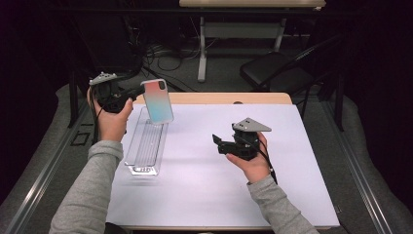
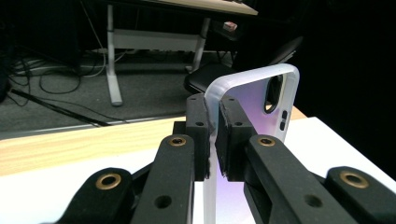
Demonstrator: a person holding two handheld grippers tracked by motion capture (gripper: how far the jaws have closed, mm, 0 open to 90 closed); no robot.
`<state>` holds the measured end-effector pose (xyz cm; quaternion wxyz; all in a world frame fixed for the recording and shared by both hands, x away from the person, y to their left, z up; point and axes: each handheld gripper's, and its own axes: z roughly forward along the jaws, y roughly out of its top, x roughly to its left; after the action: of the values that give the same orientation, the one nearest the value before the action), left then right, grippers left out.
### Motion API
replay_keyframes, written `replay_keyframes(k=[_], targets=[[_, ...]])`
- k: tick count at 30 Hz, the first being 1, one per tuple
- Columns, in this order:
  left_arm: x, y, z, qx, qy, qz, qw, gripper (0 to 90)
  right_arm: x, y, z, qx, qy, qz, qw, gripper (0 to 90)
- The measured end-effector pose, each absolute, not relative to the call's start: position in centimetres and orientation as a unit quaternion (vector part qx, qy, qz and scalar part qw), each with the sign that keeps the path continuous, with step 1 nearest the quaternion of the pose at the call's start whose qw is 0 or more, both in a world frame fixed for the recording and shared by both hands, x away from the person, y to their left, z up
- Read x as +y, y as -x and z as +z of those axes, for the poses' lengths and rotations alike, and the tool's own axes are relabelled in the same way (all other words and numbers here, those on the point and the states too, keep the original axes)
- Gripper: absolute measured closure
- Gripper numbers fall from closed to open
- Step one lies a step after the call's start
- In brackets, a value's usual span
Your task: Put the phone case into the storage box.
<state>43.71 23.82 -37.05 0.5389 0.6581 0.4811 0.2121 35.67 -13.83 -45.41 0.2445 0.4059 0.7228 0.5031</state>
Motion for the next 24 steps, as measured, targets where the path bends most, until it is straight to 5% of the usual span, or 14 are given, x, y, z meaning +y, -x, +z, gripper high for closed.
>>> replay_keyframes(k=[24], targets=[[26.2,-46.9,-38.6,0.462,-0.653,0.253,0.545,84.4,-14.0,-35.9,-45.7,0.725,-0.411,0.496,0.246,20.3]])
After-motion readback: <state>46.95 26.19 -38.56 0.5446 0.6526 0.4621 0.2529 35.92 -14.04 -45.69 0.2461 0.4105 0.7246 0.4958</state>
